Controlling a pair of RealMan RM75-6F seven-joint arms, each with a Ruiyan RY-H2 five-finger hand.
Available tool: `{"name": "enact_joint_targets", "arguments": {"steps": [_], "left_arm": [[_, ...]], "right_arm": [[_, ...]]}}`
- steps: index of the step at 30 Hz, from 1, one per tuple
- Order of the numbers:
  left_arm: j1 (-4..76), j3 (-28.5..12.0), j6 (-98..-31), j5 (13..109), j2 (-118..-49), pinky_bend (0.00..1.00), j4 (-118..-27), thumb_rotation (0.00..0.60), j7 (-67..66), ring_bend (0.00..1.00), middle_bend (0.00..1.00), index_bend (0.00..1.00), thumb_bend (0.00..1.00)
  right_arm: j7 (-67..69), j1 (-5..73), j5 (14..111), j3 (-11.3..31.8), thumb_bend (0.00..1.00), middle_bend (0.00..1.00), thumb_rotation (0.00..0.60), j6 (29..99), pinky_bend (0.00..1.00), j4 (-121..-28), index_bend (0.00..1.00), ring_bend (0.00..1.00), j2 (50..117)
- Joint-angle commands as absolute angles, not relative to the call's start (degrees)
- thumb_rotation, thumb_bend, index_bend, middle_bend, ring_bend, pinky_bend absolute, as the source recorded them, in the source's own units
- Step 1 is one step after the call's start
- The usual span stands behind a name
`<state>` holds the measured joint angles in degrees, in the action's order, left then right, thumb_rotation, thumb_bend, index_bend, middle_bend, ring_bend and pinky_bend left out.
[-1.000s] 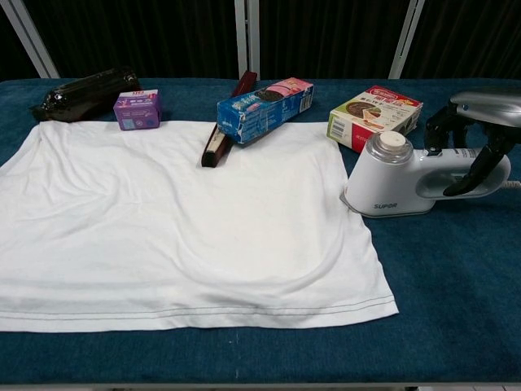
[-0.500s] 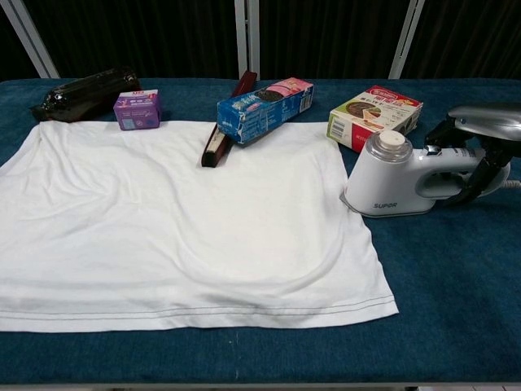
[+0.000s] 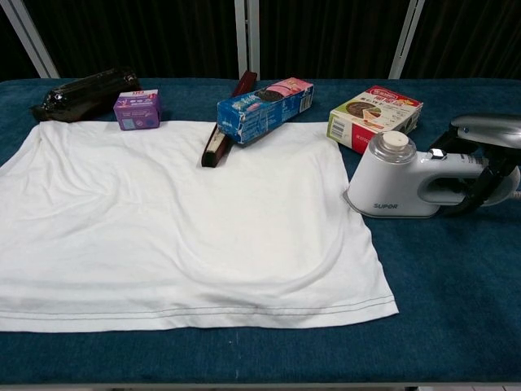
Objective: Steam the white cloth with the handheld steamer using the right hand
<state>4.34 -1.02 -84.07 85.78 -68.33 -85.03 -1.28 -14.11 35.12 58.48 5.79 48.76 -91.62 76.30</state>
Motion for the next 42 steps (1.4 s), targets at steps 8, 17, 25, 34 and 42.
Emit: {"name": "enact_joint_targets", "arguments": {"steps": [8, 17, 25, 34, 42], "left_arm": [[4.71, -1.18, -83.65, 85.72, -68.56, 0.00, -84.92, 0.600, -1.29, 0.00, 0.05, 0.06, 0.13], [5.26, -1.28, -83.11, 85.86, -68.59, 0.00, -84.94, 0.600, -1.49, 0.00, 0.05, 0.06, 0.13], [6.08, -1.67, -82.91, 86.32, -69.27, 0.00, -84.91, 0.600, -1.63, 0.00, 0.07, 0.06, 0.13], [10.40, -1.81, -79.29, 89.88, -68.33, 0.00, -88.58, 0.600, -4.87, 0.00, 0.08, 0.06, 0.17], [18.36, -0.48, -69.83, 95.64, -70.17, 0.00, -90.72, 0.600, -6.84, 0.00, 0.09, 0.06, 0.26]], "right_arm": [[-12.17, 34.14, 57.65, 5.08, 0.06, 0.67, 0.600, 48.96, 0.00, -93.24, 0.67, 0.67, 76.05], [-5.66, 33.49, 61.72, 5.56, 0.11, 0.83, 0.600, 48.04, 0.19, -91.85, 0.87, 0.85, 76.18], [-0.18, 33.12, 66.93, 5.98, 0.14, 0.90, 0.600, 48.56, 0.46, -88.62, 0.98, 0.92, 76.92], [5.45, 35.16, 74.80, 6.10, 0.60, 0.92, 0.600, 46.97, 0.70, -86.81, 1.00, 0.94, 74.80], [5.75, 38.58, 75.45, 8.48, 0.61, 0.92, 0.600, 44.23, 0.71, -90.66, 1.00, 0.94, 69.34]]}}
